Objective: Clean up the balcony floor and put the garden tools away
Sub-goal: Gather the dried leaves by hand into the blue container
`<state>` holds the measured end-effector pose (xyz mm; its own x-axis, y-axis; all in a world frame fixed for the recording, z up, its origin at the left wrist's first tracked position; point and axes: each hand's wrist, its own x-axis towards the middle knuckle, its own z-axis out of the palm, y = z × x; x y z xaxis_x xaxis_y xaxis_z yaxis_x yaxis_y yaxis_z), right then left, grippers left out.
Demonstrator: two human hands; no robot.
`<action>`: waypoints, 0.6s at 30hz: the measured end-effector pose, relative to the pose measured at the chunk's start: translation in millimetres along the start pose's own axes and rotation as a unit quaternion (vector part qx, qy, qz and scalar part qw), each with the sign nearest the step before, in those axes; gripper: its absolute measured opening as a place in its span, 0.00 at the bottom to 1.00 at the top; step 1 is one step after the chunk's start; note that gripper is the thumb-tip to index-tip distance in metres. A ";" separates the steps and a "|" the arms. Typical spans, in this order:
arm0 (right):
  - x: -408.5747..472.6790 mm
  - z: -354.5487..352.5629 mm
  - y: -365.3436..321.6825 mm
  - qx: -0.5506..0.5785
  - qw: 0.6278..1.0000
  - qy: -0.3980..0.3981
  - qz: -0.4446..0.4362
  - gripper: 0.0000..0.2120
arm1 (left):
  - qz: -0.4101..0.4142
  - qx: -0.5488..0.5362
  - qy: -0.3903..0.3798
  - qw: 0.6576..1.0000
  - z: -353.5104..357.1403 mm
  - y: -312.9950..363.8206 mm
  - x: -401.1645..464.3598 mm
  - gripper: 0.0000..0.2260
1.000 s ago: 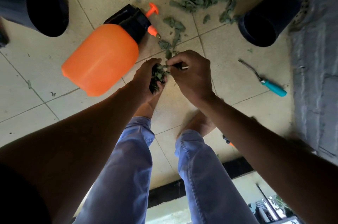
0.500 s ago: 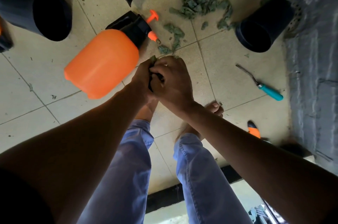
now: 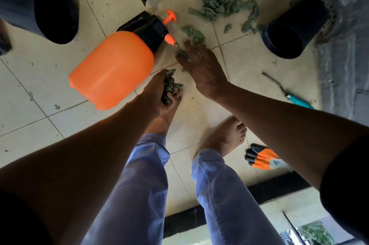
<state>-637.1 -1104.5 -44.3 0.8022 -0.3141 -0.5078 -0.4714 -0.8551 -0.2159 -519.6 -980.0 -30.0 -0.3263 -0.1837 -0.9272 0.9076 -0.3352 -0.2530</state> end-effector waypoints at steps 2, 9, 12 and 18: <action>2.6 1.0 3.2 -0.026 1.000 -0.003 -0.009 0.35 | 0.005 -0.002 0.000 1.000 -0.5 2.6 -3.2 0.23; -3.6 12.7 7.3 -0.020 0.997 0.034 -0.069 0.12 | 0.009 0.000 0.023 1.000 -4.1 3.7 -4.0 0.21; -3.7 14.9 4.9 0.074 0.996 0.054 -0.013 0.10 | 0.008 0.002 0.028 1.000 -5.3 -1.4 -2.4 0.21; -16.0 -22.6 -28.4 0.457 0.858 0.157 0.172 0.05 | 0.009 0.009 0.046 0.999 -3.5 -8.8 -1.0 0.18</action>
<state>-628.3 -1084.4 -11.1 0.5497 -0.7020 -0.4529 -0.6750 -0.0538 -0.7359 -526.4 -973.6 -27.8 -0.2842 -0.1049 -0.9530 0.9077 -0.3495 -0.2323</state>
